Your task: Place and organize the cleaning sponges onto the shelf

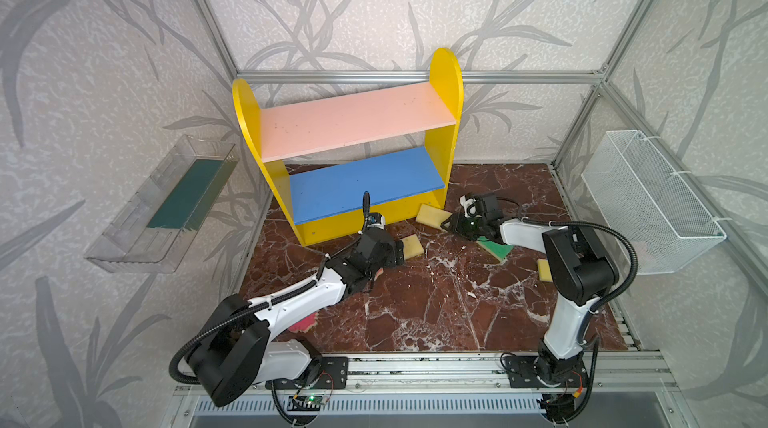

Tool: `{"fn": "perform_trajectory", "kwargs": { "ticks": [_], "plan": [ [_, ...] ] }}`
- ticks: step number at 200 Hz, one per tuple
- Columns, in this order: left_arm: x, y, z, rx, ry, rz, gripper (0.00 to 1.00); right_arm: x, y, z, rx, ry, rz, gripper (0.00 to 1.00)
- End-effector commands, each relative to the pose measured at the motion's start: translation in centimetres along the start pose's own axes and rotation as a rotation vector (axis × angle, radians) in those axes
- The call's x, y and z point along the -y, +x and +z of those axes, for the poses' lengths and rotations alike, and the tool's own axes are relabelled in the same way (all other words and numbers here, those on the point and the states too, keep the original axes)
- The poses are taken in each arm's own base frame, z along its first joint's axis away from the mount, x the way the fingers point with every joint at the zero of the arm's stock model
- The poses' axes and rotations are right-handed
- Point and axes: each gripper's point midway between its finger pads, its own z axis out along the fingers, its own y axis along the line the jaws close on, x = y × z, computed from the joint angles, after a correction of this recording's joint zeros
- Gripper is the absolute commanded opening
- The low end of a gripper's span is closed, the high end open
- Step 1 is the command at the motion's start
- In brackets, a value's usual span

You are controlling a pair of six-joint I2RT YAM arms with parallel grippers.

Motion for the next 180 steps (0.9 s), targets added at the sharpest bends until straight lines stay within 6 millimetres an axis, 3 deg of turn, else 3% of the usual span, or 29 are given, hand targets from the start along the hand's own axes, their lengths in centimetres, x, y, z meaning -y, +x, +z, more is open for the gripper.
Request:
{"fn": "perform_trajectory", "kwargs": {
  "ticks": [1, 64, 123, 180],
  "plan": [
    [-0.2, -0.9, -0.2, 0.025, -0.004, -0.010, 0.87, 0.2, -1.4, 0.3, 0.035, 0.001, 0.024, 0.46],
    [-0.3, -1.3, -0.1, 0.032, -0.004, -0.014, 0.87, 1.0, -2.4, 1.4, 0.051, 0.016, 0.039, 0.46],
    [-0.7, -1.3, 0.1, 0.025, -0.013, -0.016, 0.87, 1.6, -2.8, 2.1, 0.055, -0.002, 0.065, 0.23],
    [-0.8, -1.5, -0.4, 0.031, -0.015, -0.018, 0.86, 0.6, -2.8, 1.3, 0.073, -0.040, 0.076, 0.06]
  ]
}}
